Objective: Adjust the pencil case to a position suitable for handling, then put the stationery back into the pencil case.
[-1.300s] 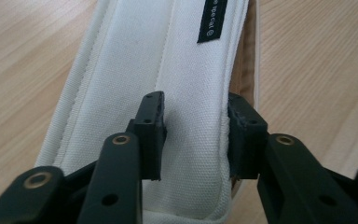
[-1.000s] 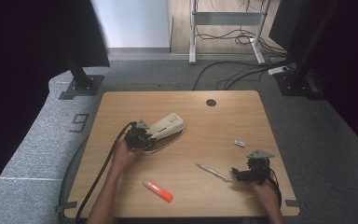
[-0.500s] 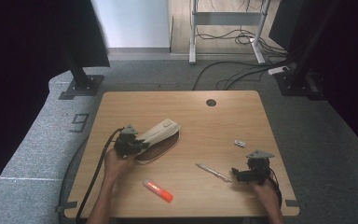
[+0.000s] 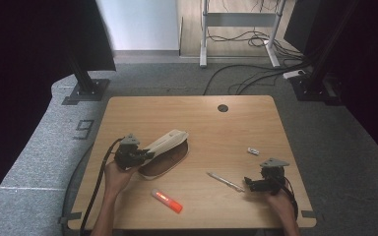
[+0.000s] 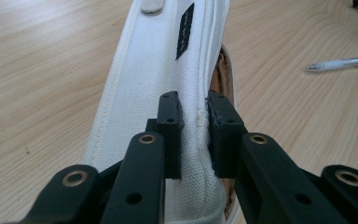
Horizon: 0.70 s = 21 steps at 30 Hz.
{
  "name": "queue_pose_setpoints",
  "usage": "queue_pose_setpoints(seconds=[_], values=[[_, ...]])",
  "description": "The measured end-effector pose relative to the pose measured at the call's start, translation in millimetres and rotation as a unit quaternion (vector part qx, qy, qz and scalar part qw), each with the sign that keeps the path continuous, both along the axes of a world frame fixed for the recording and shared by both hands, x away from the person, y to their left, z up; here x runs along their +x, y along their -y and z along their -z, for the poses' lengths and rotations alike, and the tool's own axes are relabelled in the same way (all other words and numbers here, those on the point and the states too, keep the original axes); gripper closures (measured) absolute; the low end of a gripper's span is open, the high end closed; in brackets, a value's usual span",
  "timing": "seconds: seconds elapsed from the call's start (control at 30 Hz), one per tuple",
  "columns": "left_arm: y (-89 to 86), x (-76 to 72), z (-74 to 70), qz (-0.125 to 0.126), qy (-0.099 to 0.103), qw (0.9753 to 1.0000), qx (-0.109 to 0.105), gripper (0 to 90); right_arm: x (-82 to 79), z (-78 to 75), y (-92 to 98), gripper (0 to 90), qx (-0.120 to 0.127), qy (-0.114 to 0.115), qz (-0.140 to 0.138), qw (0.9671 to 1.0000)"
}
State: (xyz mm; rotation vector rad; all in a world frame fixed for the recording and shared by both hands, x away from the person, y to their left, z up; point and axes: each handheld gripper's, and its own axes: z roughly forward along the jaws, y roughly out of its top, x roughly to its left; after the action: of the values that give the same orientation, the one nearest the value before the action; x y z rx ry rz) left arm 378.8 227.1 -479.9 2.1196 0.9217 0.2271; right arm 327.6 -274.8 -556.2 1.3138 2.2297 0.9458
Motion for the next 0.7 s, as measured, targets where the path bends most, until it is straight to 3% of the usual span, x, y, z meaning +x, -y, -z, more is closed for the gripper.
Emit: queue_pose_setpoints(seconds=[0.7], values=[[-0.9, -2.0, -0.6, 0.000, 0.005, 0.9999, -0.012, 77.2, -0.9, -1.5, 1.4, 2.5, 0.002, -0.004, -0.001, 1.0000]])
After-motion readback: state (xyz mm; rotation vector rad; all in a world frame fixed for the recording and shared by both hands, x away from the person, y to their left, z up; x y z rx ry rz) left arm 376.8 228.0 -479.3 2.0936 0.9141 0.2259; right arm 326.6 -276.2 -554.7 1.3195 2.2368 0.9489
